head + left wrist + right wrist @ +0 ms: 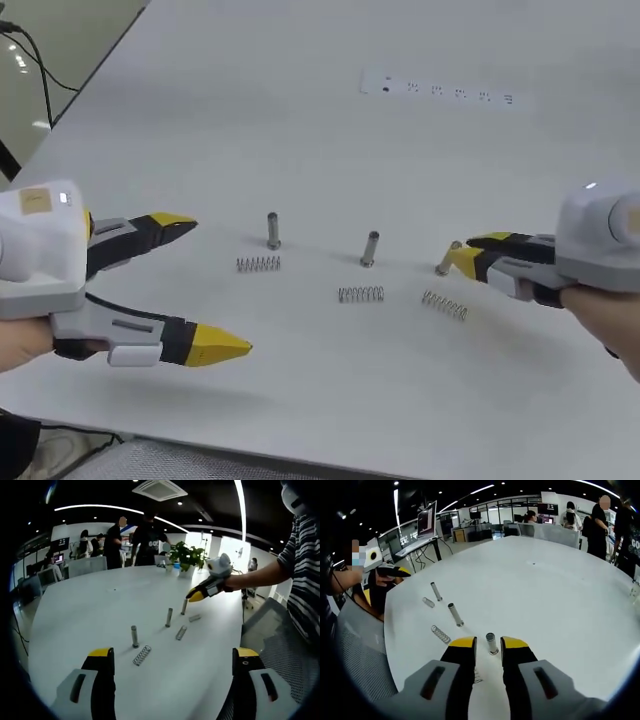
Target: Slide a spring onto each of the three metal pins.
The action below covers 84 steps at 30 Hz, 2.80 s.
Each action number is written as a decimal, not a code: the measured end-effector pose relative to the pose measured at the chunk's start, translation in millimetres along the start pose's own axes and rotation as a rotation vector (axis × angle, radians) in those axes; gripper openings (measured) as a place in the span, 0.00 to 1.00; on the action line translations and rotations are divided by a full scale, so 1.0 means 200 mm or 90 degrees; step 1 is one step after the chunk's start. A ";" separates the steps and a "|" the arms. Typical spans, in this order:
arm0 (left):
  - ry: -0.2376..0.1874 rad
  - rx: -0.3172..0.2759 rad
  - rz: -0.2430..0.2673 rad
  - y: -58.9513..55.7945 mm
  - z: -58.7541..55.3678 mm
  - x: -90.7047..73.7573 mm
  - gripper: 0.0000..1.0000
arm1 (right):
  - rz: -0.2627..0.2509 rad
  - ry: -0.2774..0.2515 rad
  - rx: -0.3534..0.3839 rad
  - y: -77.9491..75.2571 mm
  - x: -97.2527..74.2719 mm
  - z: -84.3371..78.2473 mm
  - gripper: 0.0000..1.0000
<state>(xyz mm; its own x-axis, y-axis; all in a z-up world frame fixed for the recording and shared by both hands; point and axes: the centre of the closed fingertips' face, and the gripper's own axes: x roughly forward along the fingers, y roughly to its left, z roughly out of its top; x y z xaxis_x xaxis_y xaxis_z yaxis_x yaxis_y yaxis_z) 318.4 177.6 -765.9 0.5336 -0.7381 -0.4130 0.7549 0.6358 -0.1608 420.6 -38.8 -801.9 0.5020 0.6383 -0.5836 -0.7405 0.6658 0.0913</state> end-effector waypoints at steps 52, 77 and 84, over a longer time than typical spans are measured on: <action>0.007 -0.003 0.003 0.01 -0.01 0.00 0.97 | 0.186 0.280 -0.264 0.18 -0.04 -0.26 0.23; 0.006 -0.010 0.005 0.01 -0.02 0.01 0.97 | 0.198 0.380 -0.317 0.13 0.04 -0.36 0.19; 0.007 -0.011 0.003 0.02 -0.02 0.01 0.97 | 0.201 0.387 -0.329 0.14 0.06 -0.35 0.17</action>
<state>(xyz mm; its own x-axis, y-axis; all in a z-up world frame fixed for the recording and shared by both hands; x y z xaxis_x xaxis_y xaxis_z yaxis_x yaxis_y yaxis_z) 320.1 179.9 -771.1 0.5330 -0.7325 -0.4234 0.7457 0.6432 -0.1740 373.7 -40.1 -863.3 0.0199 0.3479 -0.9373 -0.9900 0.1378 0.0301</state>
